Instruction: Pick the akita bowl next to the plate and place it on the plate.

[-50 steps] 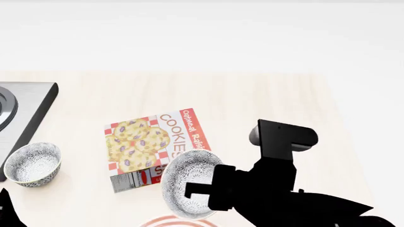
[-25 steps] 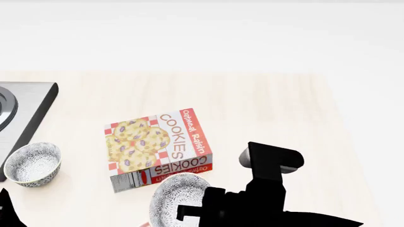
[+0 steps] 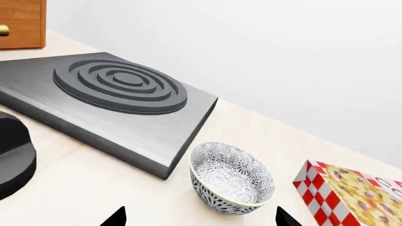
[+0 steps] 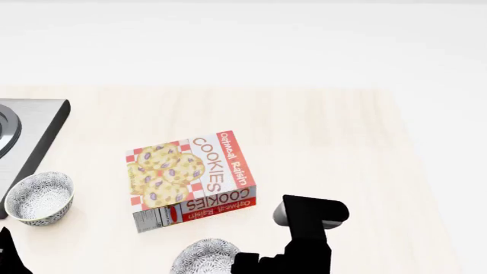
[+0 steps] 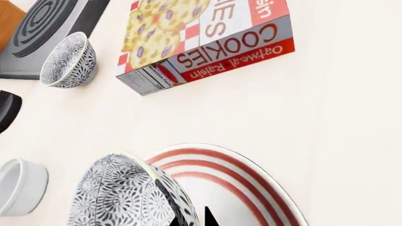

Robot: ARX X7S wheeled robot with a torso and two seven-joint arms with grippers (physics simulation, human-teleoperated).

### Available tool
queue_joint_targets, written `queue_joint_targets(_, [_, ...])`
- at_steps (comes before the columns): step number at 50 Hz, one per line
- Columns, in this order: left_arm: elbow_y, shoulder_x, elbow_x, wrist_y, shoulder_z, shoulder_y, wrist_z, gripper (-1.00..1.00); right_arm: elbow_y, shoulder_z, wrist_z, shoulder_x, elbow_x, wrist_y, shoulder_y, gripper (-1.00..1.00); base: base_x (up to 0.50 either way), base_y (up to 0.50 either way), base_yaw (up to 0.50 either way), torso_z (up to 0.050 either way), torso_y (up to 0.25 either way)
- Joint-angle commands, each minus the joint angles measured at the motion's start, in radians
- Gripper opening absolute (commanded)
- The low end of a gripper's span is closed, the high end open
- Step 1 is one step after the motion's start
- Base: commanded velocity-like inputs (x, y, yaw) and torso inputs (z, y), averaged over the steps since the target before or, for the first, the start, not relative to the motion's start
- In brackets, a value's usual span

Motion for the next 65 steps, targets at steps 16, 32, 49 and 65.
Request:
queue_joint_targets(16, [-0.002,-0.003,-0.004,0.003,0.006,-0.001,-0.004,1.0,0.011,-0.083,-0.042,0.038,0.061,-0.041,-0.041,-1.0,0.0,0.0,0.0,0.0,0.001])
queue_joint_targets(32, [-0.004,-0.005,-0.006,0.008,0.008,0.001,-0.004,1.0,0.024,-0.135,-0.055,0.05,0.059,-0.071,-0.044,-1.0,0.0,0.0,0.0,0.0,0.0])
queue_joint_targets(49, [-0.013,-0.006,-0.008,0.014,0.011,-0.002,-0.003,1.0,0.016,-0.187,-0.051,0.069,0.047,-0.087,-0.053,-1.0,0.0,0.0,0.0,0.0,0.001])
queue_joint_targets(65, [-0.01,-0.009,-0.011,0.014,0.014,0.001,-0.007,1.0,-0.001,-0.225,-0.066,0.089,0.041,-0.125,-0.048,1.0,0.0,0.0,0.0,0.0,0.0])
